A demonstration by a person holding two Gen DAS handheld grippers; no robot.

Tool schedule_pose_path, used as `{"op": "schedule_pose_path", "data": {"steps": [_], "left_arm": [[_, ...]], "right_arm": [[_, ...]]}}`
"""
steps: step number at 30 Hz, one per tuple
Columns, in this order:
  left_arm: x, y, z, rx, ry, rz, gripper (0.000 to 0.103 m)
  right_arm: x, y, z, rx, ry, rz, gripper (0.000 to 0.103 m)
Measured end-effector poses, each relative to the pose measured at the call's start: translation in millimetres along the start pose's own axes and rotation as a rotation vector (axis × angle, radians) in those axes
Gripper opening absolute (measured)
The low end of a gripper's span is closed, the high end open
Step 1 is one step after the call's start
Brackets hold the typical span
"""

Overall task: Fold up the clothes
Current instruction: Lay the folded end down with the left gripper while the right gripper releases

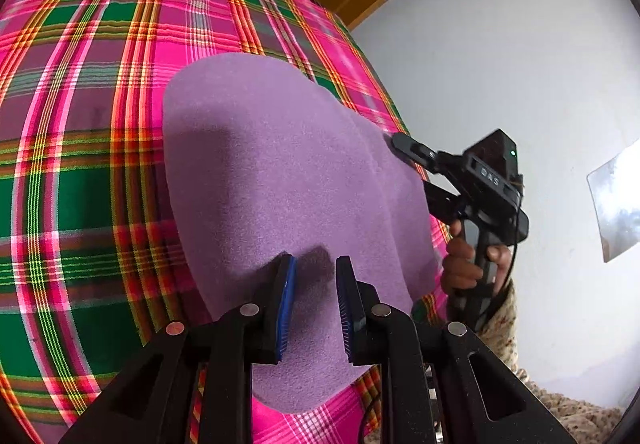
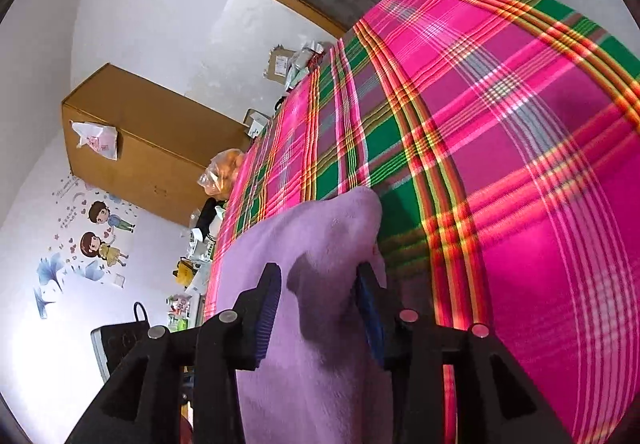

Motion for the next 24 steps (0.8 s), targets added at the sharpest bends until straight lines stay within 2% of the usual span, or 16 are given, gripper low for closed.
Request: {"op": "schedule_pose_path", "data": {"steps": [3,4,8,10,12,17,21,24], "left_arm": [[0,-1,-1,-0.004,-0.003,0.006,0.021],[1,-1,-1,-0.004,-0.004,0.008,0.021],[0,-3,0,-0.003,-0.007,0.016,0.021],[-1,-2,0,0.000,-0.006,0.018,0.021],[0,-2,-1,-0.002,-0.008,0.024,0.021],[2,-2,-1,0.002,-0.010,0.025,0.021],[2,-2,-2,0.005,-0.008,0.014,0.021],[1,-2,-2,0.004,-0.003,0.014,0.021]], "right_arm": [[0,-1,-2,-0.028,0.003,0.043,0.016],[-3,-3,-3,-0.039,0.019,0.032,0.015],[-19,-19,-8,-0.122,0.111,0.014,0.014],[-18,-20,-10,-0.159,0.115,0.043,0.014],[-9,-6,-12,-0.133,0.079,0.117,0.014],[3,14,-11,-0.079,0.055,0.146,0.015],[-2,10,-9,-0.123,0.049,0.214,0.027],[-20,-2,2,-0.186,0.064,0.246,0.027]]}}
Point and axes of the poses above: each gripper's, at about its wrist camera, not at the fingertips, and x roughly the way its jaws point, y to its right, z to its underside, the point moved 6 cm from there along x, roughly the way its jaws point, and after that the axes turned 6 degrees about -z, right-handed, at the moved point
